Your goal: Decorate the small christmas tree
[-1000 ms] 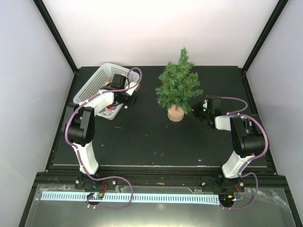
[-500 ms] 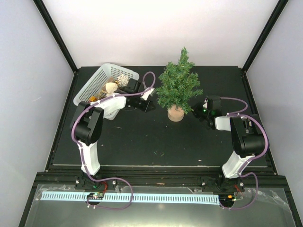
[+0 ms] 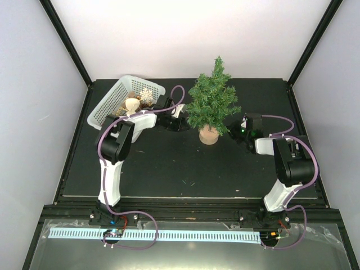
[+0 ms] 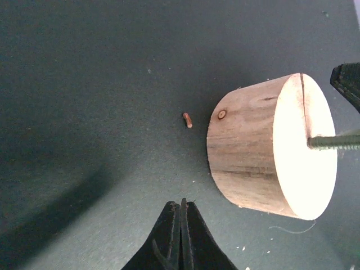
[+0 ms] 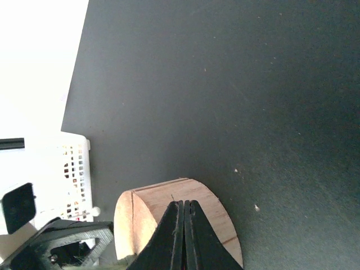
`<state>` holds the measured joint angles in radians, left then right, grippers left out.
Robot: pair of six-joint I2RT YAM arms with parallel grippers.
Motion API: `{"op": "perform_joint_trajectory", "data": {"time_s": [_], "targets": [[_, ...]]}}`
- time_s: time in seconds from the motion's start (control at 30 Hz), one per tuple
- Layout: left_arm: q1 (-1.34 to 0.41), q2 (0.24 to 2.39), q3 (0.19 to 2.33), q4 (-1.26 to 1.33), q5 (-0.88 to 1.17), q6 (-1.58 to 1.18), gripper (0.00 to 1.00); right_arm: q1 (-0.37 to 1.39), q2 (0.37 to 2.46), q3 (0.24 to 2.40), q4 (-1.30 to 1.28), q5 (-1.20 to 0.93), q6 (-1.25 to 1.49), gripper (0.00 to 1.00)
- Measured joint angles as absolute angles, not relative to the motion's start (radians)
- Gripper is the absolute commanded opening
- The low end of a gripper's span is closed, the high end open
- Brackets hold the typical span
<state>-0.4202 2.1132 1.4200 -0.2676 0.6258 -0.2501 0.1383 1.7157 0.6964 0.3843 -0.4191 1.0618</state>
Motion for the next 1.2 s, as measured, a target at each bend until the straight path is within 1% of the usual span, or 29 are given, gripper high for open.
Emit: {"op": "perform_joint_trajectory", "data": {"time_s": [0.43, 0.77, 1.07, 1.2], "targets": [[-0.421, 2.231, 1.52, -0.218, 0.77, -0.398, 0.02, 0.145, 1.882, 0.772, 0.466, -0.488, 1.103, 0.01], [-0.469, 2.252, 1.524, -0.21, 0.789, -0.405, 0.02, 0.18, 1.902, 0.778, 0.517, -0.534, 1.106, 0.01], [-0.487, 2.252, 1.509, -0.22, 0.786, -0.361, 0.02, 0.208, 1.901, 0.681, 0.604, -0.563, 1.102, 0.01], [-0.488, 2.247, 1.455, -0.235, 0.792, -0.311, 0.02, 0.225, 1.893, 0.608, 0.631, -0.583, 1.102, 0.01]]}}
